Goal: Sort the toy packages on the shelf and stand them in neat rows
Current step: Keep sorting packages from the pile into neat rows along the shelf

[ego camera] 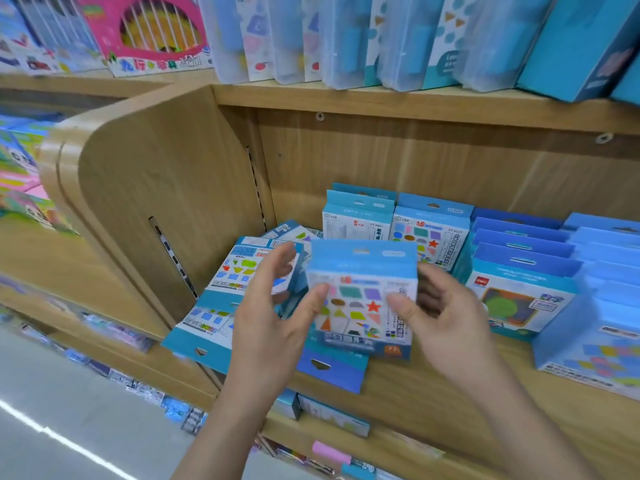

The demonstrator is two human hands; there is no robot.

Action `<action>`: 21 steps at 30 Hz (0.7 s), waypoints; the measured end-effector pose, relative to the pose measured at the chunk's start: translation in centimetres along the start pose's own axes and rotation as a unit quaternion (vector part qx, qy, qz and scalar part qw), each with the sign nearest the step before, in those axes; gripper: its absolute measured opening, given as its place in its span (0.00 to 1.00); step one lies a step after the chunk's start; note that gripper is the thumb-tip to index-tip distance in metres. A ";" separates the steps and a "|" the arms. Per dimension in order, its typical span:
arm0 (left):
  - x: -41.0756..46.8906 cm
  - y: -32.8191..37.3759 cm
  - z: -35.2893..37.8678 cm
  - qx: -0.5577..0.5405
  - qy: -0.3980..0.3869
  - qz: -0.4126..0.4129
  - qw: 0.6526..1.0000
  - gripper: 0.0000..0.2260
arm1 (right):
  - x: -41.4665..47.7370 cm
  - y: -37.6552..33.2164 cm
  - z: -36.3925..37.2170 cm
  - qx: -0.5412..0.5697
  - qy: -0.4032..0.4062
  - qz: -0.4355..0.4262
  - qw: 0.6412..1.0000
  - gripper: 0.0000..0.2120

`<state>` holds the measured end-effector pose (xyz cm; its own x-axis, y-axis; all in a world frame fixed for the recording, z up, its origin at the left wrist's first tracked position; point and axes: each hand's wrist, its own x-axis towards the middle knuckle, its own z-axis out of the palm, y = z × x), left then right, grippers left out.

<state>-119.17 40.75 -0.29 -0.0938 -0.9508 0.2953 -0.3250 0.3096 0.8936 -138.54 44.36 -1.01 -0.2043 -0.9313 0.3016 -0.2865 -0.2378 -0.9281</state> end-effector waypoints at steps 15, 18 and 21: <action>-2.4 -0.8 1.3 -0.175 -0.115 -0.130 0.969 0.17 | -0.9 -0.6 -1.9 0.159 0.045 0.168 0.972 0.16; -2.9 -1.1 1.5 -0.175 -0.121 -0.155 0.965 0.19 | -1.5 -0.7 -2.3 0.149 0.030 0.180 0.972 0.18; -3.2 -1.2 1.8 -0.178 -0.127 -0.177 0.960 0.17 | -2.1 -0.3 -2.5 0.152 0.052 0.196 0.967 0.17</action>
<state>-120.20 43.41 -2.93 -0.2786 -0.9553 -0.0990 -0.0413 -0.0911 0.9950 -140.41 47.05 -0.84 -0.3385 -0.9375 -0.0804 0.1174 0.0427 -0.9922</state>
